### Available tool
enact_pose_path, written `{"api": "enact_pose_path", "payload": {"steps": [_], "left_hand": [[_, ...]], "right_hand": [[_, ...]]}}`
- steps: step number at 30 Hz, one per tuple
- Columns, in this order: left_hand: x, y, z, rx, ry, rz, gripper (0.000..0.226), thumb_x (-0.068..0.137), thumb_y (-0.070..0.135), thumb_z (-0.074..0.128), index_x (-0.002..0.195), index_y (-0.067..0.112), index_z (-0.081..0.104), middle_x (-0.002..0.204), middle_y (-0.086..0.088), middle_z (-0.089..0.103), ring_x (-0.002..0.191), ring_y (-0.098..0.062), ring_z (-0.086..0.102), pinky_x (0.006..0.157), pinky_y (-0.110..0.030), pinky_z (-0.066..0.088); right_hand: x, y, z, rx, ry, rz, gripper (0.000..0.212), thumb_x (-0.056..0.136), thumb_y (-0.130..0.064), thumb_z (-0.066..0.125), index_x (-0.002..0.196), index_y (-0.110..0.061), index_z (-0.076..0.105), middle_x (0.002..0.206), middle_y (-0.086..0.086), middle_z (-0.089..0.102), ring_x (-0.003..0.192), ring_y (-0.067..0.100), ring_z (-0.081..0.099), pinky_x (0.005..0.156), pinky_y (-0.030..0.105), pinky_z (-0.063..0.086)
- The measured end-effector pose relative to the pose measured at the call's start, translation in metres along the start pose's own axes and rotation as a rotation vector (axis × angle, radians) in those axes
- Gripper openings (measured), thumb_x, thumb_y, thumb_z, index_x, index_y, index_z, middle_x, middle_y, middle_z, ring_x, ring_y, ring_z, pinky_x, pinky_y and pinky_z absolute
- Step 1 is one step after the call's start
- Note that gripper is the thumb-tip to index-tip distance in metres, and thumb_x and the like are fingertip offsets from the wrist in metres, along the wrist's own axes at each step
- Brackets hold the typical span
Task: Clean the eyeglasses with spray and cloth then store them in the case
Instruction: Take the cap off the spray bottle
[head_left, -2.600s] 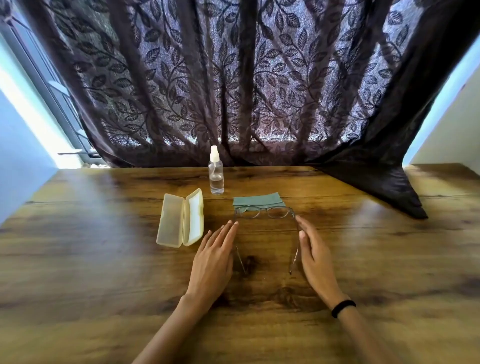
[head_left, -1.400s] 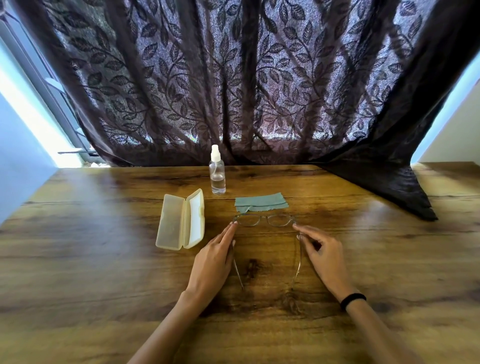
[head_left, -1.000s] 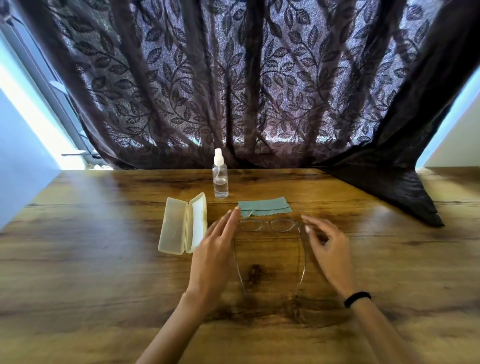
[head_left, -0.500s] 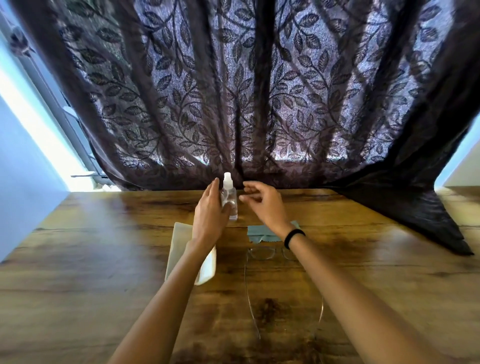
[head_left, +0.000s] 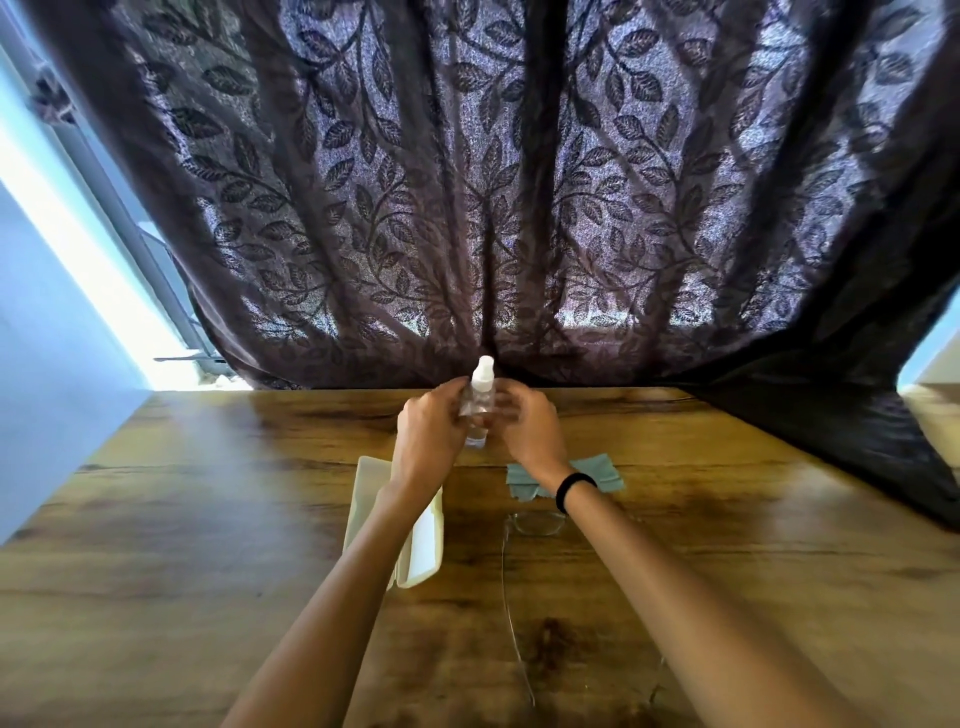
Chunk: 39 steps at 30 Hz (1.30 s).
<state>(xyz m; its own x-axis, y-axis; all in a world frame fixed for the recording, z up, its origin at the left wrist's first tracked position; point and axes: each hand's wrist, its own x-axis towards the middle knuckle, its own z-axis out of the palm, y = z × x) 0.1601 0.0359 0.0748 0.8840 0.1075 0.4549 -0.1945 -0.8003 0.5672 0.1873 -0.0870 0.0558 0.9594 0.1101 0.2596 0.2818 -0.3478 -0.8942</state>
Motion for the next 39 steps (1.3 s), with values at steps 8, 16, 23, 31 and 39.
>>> {"api": "enact_pose_path", "payload": {"steps": [8, 16, 23, 31, 39], "left_hand": [[-0.012, 0.060, 0.004, -0.296, -0.061, 0.083, 0.041, 0.072, 0.009, 0.072, 0.112, 0.016, 0.065, 0.094, -0.010, 0.074, 0.087, -0.025, 0.069, 0.078, -0.042, 0.056], [-0.050, 0.127, 0.033, -0.726, -0.240, 0.030, 0.034, 0.077, 0.000, 0.069, 0.109, 0.010, 0.065, 0.098, 0.001, 0.070, 0.091, -0.005, 0.066, 0.085, -0.025, 0.053], [-0.089, 0.149, 0.064, -0.792, -0.508, 0.005, 0.044, 0.080, -0.001, 0.066, 0.121, 0.005, 0.055, 0.110, -0.001, 0.064, 0.102, -0.009, 0.061, 0.089, -0.020, 0.049], [-0.114, 0.151, 0.078, -0.796, -0.646, -0.064, 0.047, 0.081, -0.005, 0.063, 0.125, 0.004, 0.050, 0.111, 0.002, 0.061, 0.100, -0.001, 0.059, 0.090, -0.017, 0.047], [-0.120, 0.150, 0.072, -0.776, -0.636, -0.049, 0.047, 0.082, -0.005, 0.061, 0.126, 0.008, 0.050, 0.114, 0.005, 0.060, 0.105, -0.003, 0.058, 0.089, -0.016, 0.047]], "right_hand": [[-0.031, -0.012, -0.070, -0.016, 0.168, -0.088, 0.038, 0.073, -0.010, 0.074, 0.110, -0.011, 0.066, 0.098, 0.002, 0.071, 0.084, 0.005, 0.064, 0.081, 0.025, 0.054], [-0.095, 0.000, -0.154, -0.148, 0.311, -0.075, 0.048, 0.064, -0.017, 0.081, 0.109, -0.014, 0.066, 0.087, -0.014, 0.066, 0.072, -0.017, 0.059, 0.066, 0.000, 0.044], [-0.149, 0.031, -0.185, -0.201, 0.322, 0.058, 0.047, 0.070, -0.014, 0.077, 0.115, -0.011, 0.063, 0.102, -0.006, 0.067, 0.082, -0.006, 0.060, 0.071, 0.000, 0.044], [-0.179, 0.051, -0.190, -0.111, 0.333, 0.143, 0.049, 0.068, -0.007, 0.077, 0.115, -0.010, 0.062, 0.093, -0.008, 0.068, 0.080, -0.006, 0.064, 0.068, 0.003, 0.047], [-0.192, 0.039, -0.181, -0.068, 0.441, 0.134, 0.049, 0.070, -0.011, 0.077, 0.114, -0.021, 0.058, 0.095, -0.019, 0.061, 0.089, -0.003, 0.059, 0.075, 0.012, 0.046]]}}
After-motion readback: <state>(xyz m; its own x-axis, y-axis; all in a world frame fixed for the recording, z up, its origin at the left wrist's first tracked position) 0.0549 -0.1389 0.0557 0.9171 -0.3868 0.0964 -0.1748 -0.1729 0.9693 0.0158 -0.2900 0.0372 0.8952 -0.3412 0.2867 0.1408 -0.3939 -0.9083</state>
